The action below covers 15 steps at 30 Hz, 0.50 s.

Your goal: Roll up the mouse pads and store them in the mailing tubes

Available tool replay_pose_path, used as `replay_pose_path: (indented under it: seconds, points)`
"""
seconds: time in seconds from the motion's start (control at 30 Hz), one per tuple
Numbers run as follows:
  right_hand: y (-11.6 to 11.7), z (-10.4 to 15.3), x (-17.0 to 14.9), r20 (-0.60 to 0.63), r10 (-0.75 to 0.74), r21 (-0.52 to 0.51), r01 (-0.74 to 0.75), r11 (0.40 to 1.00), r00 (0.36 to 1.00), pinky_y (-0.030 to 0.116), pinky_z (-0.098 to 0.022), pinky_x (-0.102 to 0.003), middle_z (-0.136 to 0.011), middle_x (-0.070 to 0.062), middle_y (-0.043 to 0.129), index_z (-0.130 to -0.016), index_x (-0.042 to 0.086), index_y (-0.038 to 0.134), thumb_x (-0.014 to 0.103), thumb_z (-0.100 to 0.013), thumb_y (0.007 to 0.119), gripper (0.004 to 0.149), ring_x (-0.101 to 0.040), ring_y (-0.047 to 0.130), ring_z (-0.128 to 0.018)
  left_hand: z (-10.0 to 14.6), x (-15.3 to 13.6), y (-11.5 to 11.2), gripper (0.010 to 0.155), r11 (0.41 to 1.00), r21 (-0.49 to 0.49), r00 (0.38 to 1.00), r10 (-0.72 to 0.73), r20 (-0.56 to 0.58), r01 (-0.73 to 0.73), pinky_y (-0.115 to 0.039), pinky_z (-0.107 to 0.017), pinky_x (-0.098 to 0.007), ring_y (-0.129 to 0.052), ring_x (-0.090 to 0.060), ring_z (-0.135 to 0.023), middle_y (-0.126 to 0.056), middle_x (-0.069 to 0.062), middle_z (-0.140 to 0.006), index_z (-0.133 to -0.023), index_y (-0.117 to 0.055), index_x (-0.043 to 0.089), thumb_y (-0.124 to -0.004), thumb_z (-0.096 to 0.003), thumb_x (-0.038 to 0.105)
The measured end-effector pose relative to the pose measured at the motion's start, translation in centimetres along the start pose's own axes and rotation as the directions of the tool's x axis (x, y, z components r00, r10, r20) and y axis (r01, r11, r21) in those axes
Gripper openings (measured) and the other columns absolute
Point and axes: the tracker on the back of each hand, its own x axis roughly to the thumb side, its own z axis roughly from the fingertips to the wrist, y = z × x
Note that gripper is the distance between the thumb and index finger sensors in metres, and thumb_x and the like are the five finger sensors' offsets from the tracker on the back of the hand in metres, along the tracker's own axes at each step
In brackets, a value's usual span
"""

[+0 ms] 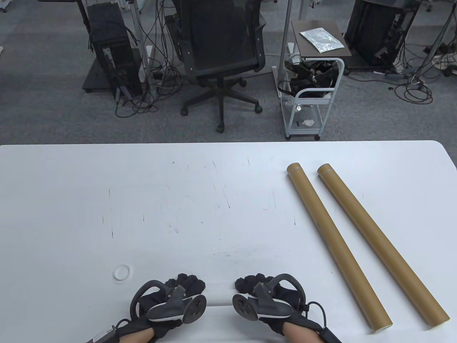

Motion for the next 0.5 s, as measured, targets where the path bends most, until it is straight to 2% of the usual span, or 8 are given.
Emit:
replay_pose_path:
  seconds: [0.07,0.13,0.27,0.3,0.37,0.4,0.47,0.5]
  points:
    - [-0.4,-0.1,-0.1,0.022,-0.111,0.03,0.11,0.993,0.994,0.082,-0.049,-0.037,-0.081,-0.004,0.087,-0.094,0.019,0.073,0.051,-0.04,0.076,0.063,-0.022,0.093,-0.059,0.4,-0.3,0.4,0.068,0.998,0.031,0.998,-0.055,-0.004,0.055,-0.082,-0.063,-0.034,-0.09,-0.021,-0.083,-0.081,0.003,-0.093,-0.095,-0.062,0.026,-0.078,-0.0354,0.054]
    - [-0.7,-0.3,-0.3,0.036,-0.28,0.059,0.278,0.959,0.959,0.083,-0.046,-0.037,-0.078,-0.006,0.089,-0.094,0.016,0.075,0.05,-0.04,0.076,0.064,-0.022,0.094,-0.056,1.0,-0.8,0.3,0.066,0.994,0.094,0.998,-0.046,-0.043,0.05,-0.083,-0.062,-0.036,-0.094,-0.017,-0.076,-0.086,0.006,-0.085,-0.092,-0.066,0.029,-0.08,-0.0337,0.056]
    - [-1.5,-0.1,0.2,0.042,-0.478,0.025,0.477,0.878,0.877,0.082,-0.044,-0.039,-0.076,-0.01,0.089,-0.095,0.011,0.074,0.048,-0.042,0.075,0.064,-0.026,0.093,-0.053,2.1,-1.7,1.4,0.045,0.932,0.321,0.974,-0.107,-0.202,0.169,-0.085,-0.057,-0.033,-0.097,-0.008,-0.056,-0.092,0.013,-0.063,-0.075,-0.074,0.036,-0.083,-0.036,0.055]
    - [-1.8,0.1,0.5,0.045,-0.416,-0.013,0.417,0.909,0.908,0.08,-0.046,-0.04,-0.079,-0.01,0.086,-0.097,0.012,0.07,0.048,-0.043,0.074,0.066,-0.026,0.091,-0.056,2.3,-1.9,1.7,0.043,0.924,0.33,0.969,-0.126,-0.212,0.192,-0.085,-0.055,-0.033,-0.098,-0.008,-0.054,-0.092,0.013,-0.062,-0.075,-0.075,0.036,-0.083,-0.037,0.055]
    - [-2.4,0.5,1.6,0.02,-0.146,-0.154,0.147,0.977,0.989,0.08,-0.048,-0.04,-0.083,-0.008,0.081,-0.102,0.014,0.061,0.053,-0.042,0.073,0.072,-0.024,0.09,-0.059,2.5,-1.8,2.1,0.042,0.913,0.358,0.967,-0.117,-0.224,0.194,-0.087,-0.051,-0.031,-0.098,-0.006,-0.048,-0.093,0.014,-0.058,-0.073,-0.076,0.036,-0.082,-0.0372,0.056]
    - [-2.6,0.8,2.9,0.003,0.081,-0.236,-0.078,0.969,0.997,0.08,-0.049,-0.038,-0.086,-0.006,0.077,-0.106,0.016,0.054,0.055,-0.041,0.074,0.078,-0.022,0.09,-0.06,2.4,-1.7,2.4,0.042,0.926,0.351,0.977,-0.07,-0.202,0.139,-0.088,-0.048,-0.03,-0.099,-0.005,-0.046,-0.094,0.014,-0.056,-0.073,-0.077,0.036,-0.082,-0.0368,0.057]
    - [-2.4,1.1,4.2,-0.036,0.306,-0.321,-0.302,0.898,0.951,0.082,-0.049,-0.034,-0.087,-0.003,0.075,-0.106,0.017,0.051,0.053,-0.041,0.074,0.077,-0.018,0.09,-0.06,2.3,-1.6,2.4,0.042,0.939,0.334,0.985,-0.018,-0.174,0.076,-0.088,-0.046,-0.031,-0.1,-0.007,-0.043,-0.095,0.013,-0.055,-0.071,-0.079,0.034,-0.083,-0.036,0.056]
    - [-2.3,1.1,4.3,-0.04,0.357,-0.337,-0.349,0.874,0.933,0.082,-0.048,-0.032,-0.086,-0.002,0.076,-0.105,0.018,0.051,0.053,-0.042,0.074,0.076,-0.016,0.091,-0.058,2.2,-1.6,2.5,0.042,0.941,0.33,0.985,-0.021,-0.169,0.077,-0.089,-0.045,-0.03,-0.1,-0.006,-0.042,-0.096,0.013,-0.054,-0.071,-0.079,0.035,-0.083,-0.0357,0.056]
